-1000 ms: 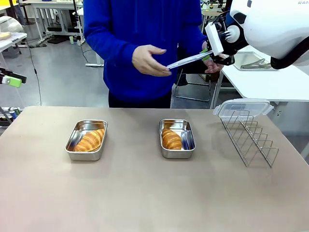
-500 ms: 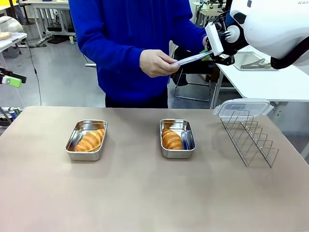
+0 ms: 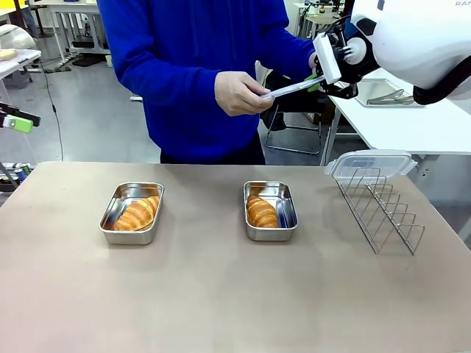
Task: Place the bread in airtight containers.
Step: Release when the human grabs the Airtight Container lid.
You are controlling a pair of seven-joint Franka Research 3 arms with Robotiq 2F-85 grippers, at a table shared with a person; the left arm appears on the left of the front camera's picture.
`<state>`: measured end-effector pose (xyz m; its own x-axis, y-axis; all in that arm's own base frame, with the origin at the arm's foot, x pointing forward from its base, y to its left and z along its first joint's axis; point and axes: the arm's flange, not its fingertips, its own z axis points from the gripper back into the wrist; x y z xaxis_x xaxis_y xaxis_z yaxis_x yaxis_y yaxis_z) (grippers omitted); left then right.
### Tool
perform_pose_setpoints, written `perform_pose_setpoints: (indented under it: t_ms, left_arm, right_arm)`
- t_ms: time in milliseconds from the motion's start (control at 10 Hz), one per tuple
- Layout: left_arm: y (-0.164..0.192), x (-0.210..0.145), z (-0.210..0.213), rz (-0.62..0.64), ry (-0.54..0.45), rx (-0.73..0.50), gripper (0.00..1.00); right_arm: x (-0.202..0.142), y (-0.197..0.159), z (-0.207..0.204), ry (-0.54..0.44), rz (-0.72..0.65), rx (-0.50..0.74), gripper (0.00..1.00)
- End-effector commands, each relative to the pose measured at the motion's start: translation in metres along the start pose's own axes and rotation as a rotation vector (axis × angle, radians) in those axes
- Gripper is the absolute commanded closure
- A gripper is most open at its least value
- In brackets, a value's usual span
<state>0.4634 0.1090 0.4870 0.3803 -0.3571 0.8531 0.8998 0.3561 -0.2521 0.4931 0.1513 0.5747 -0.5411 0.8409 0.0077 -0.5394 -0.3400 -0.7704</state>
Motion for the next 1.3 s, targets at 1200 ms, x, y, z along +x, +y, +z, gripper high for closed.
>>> perform_pose_setpoints:
  t_ms: [1200]
  left_arm:
    - [-0.001,0.002,0.001,-0.009,-0.004,-0.007,0.00]
  right_arm:
    - [-0.197,0.116,0.140,-0.400,-1.251,0.153,0.00]
